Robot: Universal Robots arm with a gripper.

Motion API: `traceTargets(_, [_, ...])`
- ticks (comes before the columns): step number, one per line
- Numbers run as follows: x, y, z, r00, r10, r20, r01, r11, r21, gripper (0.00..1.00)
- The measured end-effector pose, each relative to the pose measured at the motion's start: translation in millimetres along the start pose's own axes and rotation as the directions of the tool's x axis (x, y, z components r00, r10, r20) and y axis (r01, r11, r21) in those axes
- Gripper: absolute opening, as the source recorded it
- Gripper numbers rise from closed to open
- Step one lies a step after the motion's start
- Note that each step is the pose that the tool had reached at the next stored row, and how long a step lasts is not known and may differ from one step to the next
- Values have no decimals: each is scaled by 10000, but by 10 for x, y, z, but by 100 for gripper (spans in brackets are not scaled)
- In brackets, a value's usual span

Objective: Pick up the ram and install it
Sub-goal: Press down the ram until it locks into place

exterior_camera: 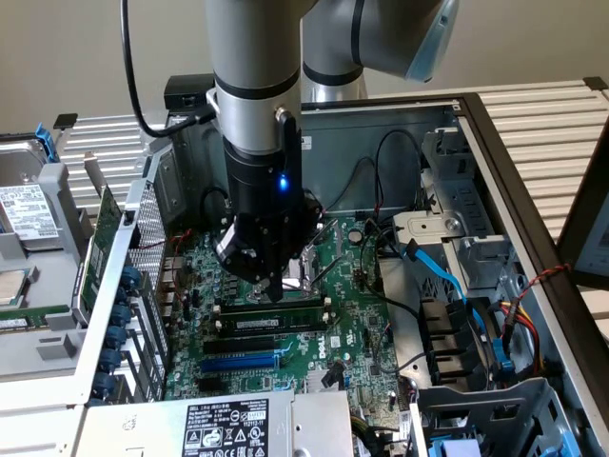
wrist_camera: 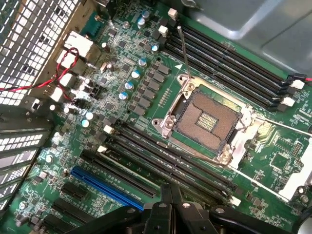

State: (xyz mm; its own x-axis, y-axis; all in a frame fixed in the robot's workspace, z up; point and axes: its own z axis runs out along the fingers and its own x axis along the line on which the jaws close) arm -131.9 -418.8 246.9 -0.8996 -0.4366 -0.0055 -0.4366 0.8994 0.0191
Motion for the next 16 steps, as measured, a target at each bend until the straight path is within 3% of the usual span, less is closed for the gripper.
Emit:
traceTargets(4, [0,0,0,9983,574,11,-574,9983,3,11])
traceTargets(8, [0,0,0,9931,1170,22,-1170,9931,5,11])
traceTargets(16, [0,0,-1,9731,2305,44,-2305,9731,9,11])
